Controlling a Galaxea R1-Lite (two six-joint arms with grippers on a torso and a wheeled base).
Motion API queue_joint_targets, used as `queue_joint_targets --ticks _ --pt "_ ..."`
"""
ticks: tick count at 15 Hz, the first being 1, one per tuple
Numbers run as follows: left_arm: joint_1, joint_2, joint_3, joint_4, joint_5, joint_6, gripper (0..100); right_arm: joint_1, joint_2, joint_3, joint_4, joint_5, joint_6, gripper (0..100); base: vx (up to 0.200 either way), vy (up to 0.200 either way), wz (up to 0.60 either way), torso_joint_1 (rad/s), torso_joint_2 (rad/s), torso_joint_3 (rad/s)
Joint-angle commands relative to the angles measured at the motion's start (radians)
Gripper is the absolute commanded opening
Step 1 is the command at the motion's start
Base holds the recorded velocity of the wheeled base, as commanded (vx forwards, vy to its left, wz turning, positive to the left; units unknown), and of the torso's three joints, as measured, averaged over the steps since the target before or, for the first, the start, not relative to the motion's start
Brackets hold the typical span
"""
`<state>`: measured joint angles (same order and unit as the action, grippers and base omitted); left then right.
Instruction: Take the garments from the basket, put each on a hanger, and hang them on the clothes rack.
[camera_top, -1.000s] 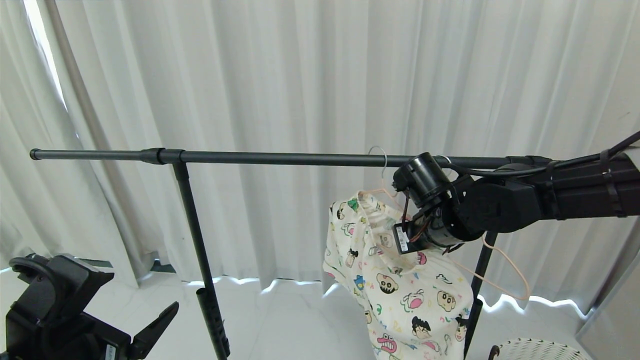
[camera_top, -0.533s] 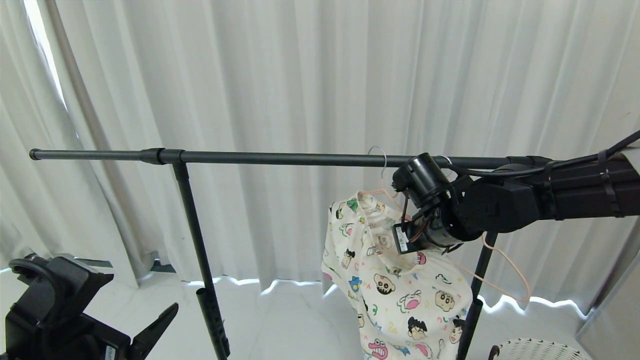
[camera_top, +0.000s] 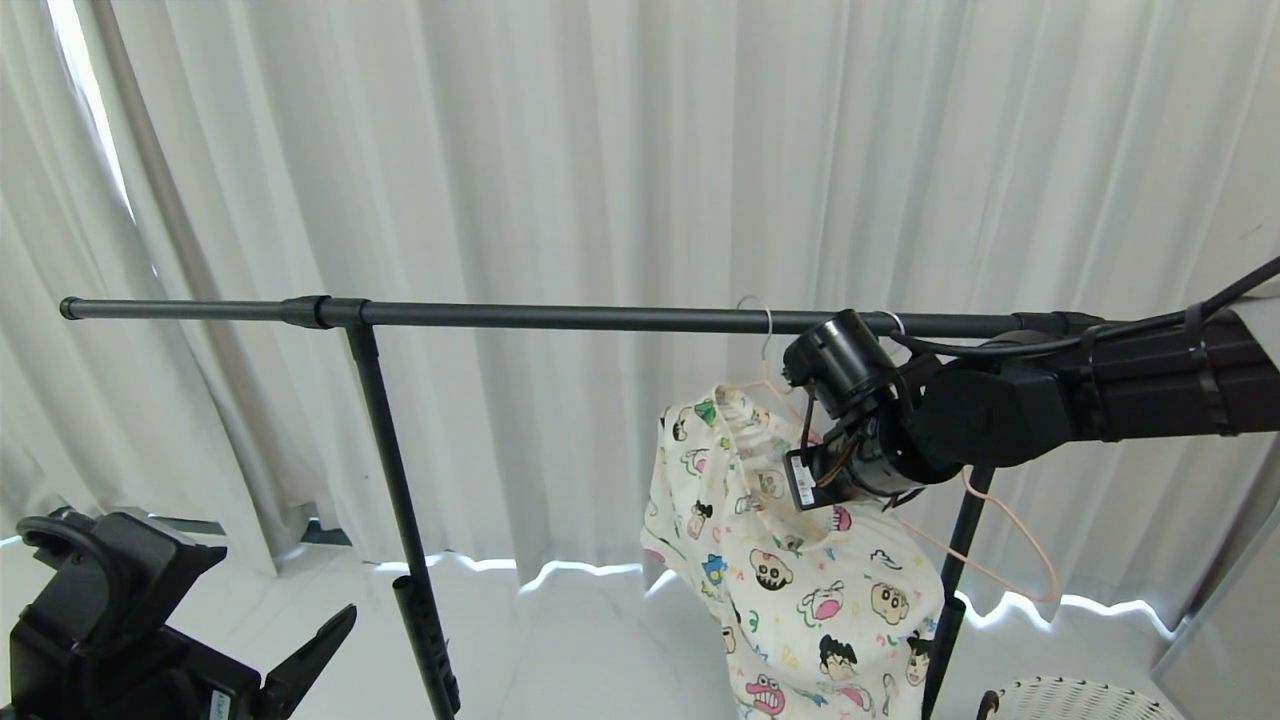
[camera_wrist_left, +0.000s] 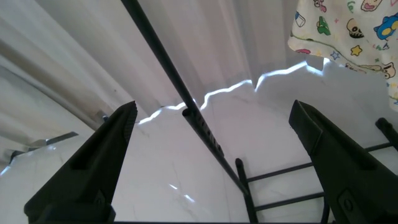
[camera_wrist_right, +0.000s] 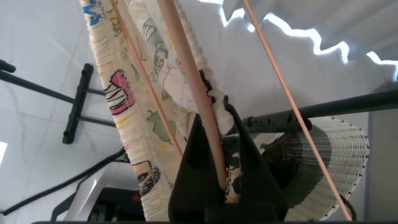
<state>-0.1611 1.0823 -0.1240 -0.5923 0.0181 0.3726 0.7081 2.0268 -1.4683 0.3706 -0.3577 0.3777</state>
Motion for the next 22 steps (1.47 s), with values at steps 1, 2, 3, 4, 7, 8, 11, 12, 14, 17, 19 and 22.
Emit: queue_joint_targets --ticks 1,2,3,4,7,8,11,12,14,17,19,22 --pt "0.000 0.001 0.000 -0.001 0.000 0.000 100 0.002 0.001 -0.001 0.004 0.000 0.000 0 0.000 0.000 0.00 0.000 0.00 0.000" --pt "0.000 0.001 0.000 0.000 0.000 0.000 100 0.002 0.000 -0.003 0.014 0.000 0.000 100 0.000 0.000 0.00 0.000 0.00 0.000" --pt "0.000 -0.001 0.000 -0.001 0.000 0.000 100 0.002 -0.007 -0.003 0.017 0.000 0.003 100 0.000 0.000 0.00 0.000 0.00 0.000" --pt "0.000 -0.002 0.000 0.000 0.000 0.000 100 0.005 -0.016 -0.004 0.017 0.000 0.023 100 0.000 0.000 0.00 0.000 0.00 0.000" --pt "0.002 -0.009 0.000 -0.001 0.000 0.000 100 0.047 -0.080 0.000 0.034 0.000 0.066 100 0.000 0.000 0.00 0.000 0.00 0.000" --pt "0.002 -0.012 0.003 0.000 0.000 0.000 100 0.074 -0.138 0.000 0.047 0.000 0.101 100 0.000 0.000 0.00 0.000 0.00 0.000" --pt "0.008 -0.010 0.007 0.000 0.002 0.000 100 0.080 -0.266 0.023 0.068 -0.001 0.110 100 0.000 0.000 0.00 0.000 0.00 0.000" --pt "0.012 -0.007 0.007 0.000 0.003 -0.001 100 0.070 -0.309 0.037 0.102 -0.017 0.106 100 0.000 0.000 0.00 0.000 0.00 0.000" --pt "0.057 -0.002 0.007 0.000 0.010 0.000 100 -0.006 -0.405 0.085 0.251 -0.084 0.044 100 0.000 0.000 0.00 0.000 0.00 0.000" --pt "0.133 0.001 0.014 0.000 0.008 -0.003 100 -0.171 -0.577 0.232 0.271 -0.116 -0.114 100 0.000 0.000 0.00 0.000 0.00 0.000" --pt "0.152 0.001 0.017 0.000 0.008 -0.009 100 -0.302 -0.674 0.330 0.211 -0.116 -0.224 100 0.000 0.000 0.00 0.000 0.00 0.000" --pt "0.158 0.010 0.017 0.000 0.008 -0.009 100 -0.429 -0.755 0.471 -0.007 -0.113 -0.352 100 -0.133 0.000 0.00 0.002 0.00 0.003"
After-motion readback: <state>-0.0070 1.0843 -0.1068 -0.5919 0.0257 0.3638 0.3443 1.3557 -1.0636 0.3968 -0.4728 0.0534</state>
